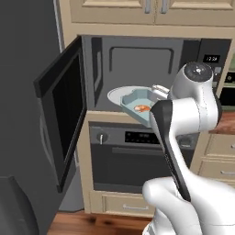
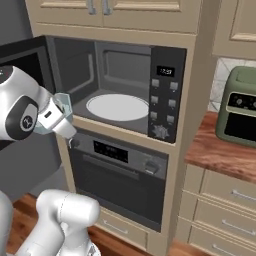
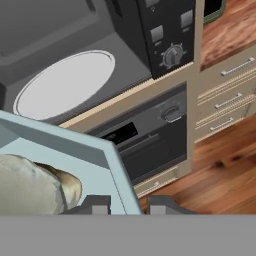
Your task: Place the tupperware containing the shrimp and garlic meal in the microwave. Close the microwave door and press the start button to reheat the meal.
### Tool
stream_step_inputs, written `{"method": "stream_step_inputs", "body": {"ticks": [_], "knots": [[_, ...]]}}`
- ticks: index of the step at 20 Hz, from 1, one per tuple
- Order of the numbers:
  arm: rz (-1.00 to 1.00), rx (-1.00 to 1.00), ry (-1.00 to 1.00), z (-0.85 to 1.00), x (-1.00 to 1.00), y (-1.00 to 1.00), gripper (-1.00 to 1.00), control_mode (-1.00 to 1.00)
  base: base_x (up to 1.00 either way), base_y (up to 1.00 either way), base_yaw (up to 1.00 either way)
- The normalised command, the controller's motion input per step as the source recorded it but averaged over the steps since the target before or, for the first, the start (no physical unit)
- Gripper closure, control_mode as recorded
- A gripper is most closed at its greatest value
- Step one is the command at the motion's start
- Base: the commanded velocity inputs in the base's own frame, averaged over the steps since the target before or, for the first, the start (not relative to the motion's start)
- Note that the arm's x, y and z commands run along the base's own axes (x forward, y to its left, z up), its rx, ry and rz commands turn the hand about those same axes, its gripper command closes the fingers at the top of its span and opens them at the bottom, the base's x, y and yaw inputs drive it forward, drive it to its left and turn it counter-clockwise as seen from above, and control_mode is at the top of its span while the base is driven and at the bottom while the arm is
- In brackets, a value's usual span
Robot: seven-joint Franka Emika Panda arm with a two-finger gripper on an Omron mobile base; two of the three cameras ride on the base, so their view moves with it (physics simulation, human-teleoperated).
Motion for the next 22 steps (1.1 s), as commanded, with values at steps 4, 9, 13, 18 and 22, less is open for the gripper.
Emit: {"method": "stream_step_inputs", "body": {"ticks": [4, 9, 13, 18, 22], "knots": [[0.0, 0.0, 0.0, 0.0, 0.0, 0.0, 1.0, 1.0, 0.27, 0.0, 0.21], [0.0, 0.0, 0.0, 0.0, 0.0, 0.0, 1.0, 1.0, 0.2, -0.06, 0.24], [0.0, 0.0, 0.0, 0.0, 0.0, 0.0, 1.0, 1.0, 0.34, -0.22, 0.25], [0.0, 0.0, 0.0, 0.0, 0.0, 0.0, 1.0, 1.0, 0.54, -0.36, 0.16], [0.0, 0.0, 0.0, 0.0, 0.0, 0.0, 1.0, 1.0, 0.19, -0.27, 0.07]]}}
